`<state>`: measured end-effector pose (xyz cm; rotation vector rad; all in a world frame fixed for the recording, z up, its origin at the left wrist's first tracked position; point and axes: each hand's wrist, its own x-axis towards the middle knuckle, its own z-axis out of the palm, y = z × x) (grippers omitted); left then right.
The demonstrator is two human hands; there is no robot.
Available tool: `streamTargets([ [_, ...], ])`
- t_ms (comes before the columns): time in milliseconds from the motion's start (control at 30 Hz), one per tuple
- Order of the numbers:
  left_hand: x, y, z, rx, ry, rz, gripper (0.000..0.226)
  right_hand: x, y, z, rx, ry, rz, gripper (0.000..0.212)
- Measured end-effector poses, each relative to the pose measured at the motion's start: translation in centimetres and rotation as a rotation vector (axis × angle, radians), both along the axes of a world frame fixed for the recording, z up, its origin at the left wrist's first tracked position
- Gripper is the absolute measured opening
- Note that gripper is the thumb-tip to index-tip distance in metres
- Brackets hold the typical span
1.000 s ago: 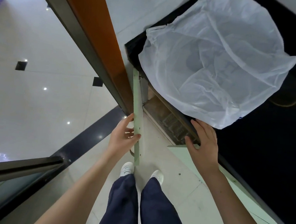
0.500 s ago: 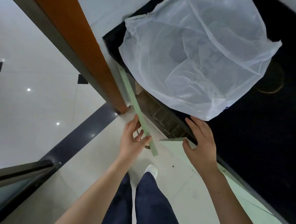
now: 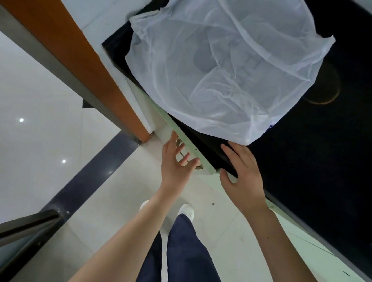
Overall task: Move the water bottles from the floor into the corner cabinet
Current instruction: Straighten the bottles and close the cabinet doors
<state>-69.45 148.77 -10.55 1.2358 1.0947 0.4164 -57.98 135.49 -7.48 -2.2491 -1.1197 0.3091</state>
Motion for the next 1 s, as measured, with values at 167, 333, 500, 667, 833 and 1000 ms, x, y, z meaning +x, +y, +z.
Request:
streamTargets([
  [167,1.6,0.3,-0.6,0.015,0.007,-0.036,0.093,0.4,-0.7,-0.1,-0.033,-0.065,-0.035,0.055],
  [333,2.6,0.8,-1.2,0.047,0.020,-0.080,0.087,0.7,-0.9,0.2,0.042,0.027,-0.041,0.051],
  [500,2.5,1.6,-1.7,0.040,0.036,-0.088,0.078,0.7,-1.0,0.0,0.054,0.037,-0.030,0.051],
  [667,2.1,2.0,-0.8,0.014,0.030,-0.127,0.080,0.7,-0.9,0.2,0.044,0.043,-0.036,0.050],
  [833,1.1,2.0,0.4,0.031,0.083,-0.119,0.065,0.7,-0.9,0.4,0.034,0.054,-0.050,0.049],
  [1000,-0.4,1.8,2.5,0.135,0.146,-0.137,0.044,0.4,-1.1,2.0,0.055,0.086,-0.110,0.048],
])
